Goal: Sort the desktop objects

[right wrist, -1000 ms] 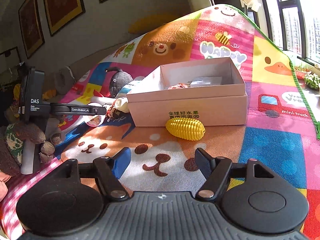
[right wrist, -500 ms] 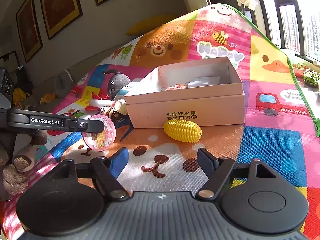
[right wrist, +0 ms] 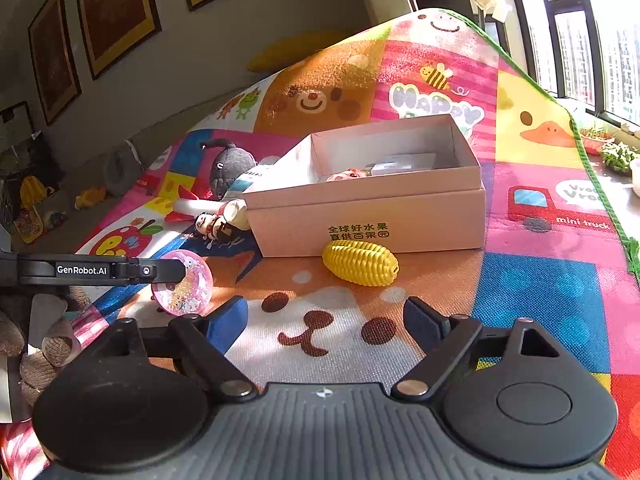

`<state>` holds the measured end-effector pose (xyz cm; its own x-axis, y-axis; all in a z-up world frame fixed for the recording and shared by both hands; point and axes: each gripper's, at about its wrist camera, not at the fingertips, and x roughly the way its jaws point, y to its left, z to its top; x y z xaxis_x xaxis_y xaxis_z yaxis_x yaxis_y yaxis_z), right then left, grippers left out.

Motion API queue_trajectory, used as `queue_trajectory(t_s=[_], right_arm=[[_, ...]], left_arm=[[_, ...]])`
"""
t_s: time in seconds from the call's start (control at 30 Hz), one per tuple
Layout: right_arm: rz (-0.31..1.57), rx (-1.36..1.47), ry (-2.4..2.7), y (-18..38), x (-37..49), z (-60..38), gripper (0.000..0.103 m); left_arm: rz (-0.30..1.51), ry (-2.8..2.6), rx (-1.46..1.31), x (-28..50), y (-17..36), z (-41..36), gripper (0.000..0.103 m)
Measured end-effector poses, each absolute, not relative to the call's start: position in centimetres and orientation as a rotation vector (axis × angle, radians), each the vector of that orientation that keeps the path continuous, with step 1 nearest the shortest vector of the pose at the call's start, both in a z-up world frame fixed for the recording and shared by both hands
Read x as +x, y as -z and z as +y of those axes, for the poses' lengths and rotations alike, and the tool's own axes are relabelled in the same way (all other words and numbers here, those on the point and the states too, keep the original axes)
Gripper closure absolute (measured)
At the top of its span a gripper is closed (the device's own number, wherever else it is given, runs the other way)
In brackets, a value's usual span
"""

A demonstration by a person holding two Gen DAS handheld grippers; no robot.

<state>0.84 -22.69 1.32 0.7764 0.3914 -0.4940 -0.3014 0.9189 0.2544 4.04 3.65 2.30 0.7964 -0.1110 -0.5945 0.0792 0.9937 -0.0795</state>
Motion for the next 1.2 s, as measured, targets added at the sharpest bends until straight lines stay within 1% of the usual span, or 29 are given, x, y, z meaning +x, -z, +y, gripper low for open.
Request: queue_trajectory(t_s=[0.17,0.2,0.27,0.37,0.4,0.47,0.6,0.63,0.77,0.9,0.97,1.07,1.1,1.17,1.2], right_arm=[[0.573,0.159,-0.371,-1.3,0.9,-22.6,0.015],[0.574,0.158,-0.37,-1.3,0.9,-22.5,0.015],[0.575,0.156,-0.368,-1.3,0.9,-22.5,0.014],[0.573,0.155,-0.364,-1.3,0.9,-22.5,0.014],[0.572,0.154,-0.363,-1.3,0.9,-22.4,0.014],[0.56,0.128,-0.347,-1.5,0.6,-22.1,0.014],[0.565,-0.05,-0.482,-2.5,-0.3,-19.2,0.014],[0.566,-0.076,-0.524,-2.8,-0.4,-18.6,0.014],[0.593,-0.18,-0.726,-4.2,0.4,-14.2,0.013],[0.597,-0.283,-0.799,-3.6,2.7,-10.2,0.013],[0.623,-0.3,-0.819,-2.9,4.2,-8.7,0.013],[0.679,-0.254,-0.843,-2.0,6.5,-7.4,0.013],[0.7,-0.227,-0.842,-1.8,7.0,-7.3,0.013],[0.738,-0.157,-0.834,-1.4,7.9,-7.7,0.025],[0.764,-0.126,-0.833,-1.4,8.3,-8.0,0.041]], left_arm=[[0.639,0.121,-0.089,3.7,-2.8,4.6,0.008],[0.638,0.137,-0.081,3.6,-2.9,4.3,0.009],[0.641,0.162,-0.056,3.6,-2.8,3.2,0.016],[0.638,0.164,-0.02,3.7,-2.6,2.0,0.018],[0.636,0.162,-0.016,3.7,-2.7,2.0,0.018],[0.623,0.15,-0.026,3.4,-3.1,2.5,0.006],[0.604,0.146,-0.053,2.1,-4.0,4.3,0.005],[0.599,0.153,-0.061,1.4,-4.1,4.9,0.002],[0.572,0.072,-0.102,-0.2,-4.3,7.5,0.0],[0.528,-0.023,-0.24,-0.7,-4.4,11.5,0.0],[0.512,-0.041,-0.301,-0.8,-4.5,12.8,0.0],[0.496,-0.042,-0.342,-1.0,-4.3,14.0,0.0],[0.494,-0.041,-0.345,-1.0,-4.3,14.2,0.0],[0.498,-0.039,-0.35,-1.1,-4.1,14.4,0.0],[0.5,-0.036,-0.352,-1.1,-4.0,14.4,0.0]])
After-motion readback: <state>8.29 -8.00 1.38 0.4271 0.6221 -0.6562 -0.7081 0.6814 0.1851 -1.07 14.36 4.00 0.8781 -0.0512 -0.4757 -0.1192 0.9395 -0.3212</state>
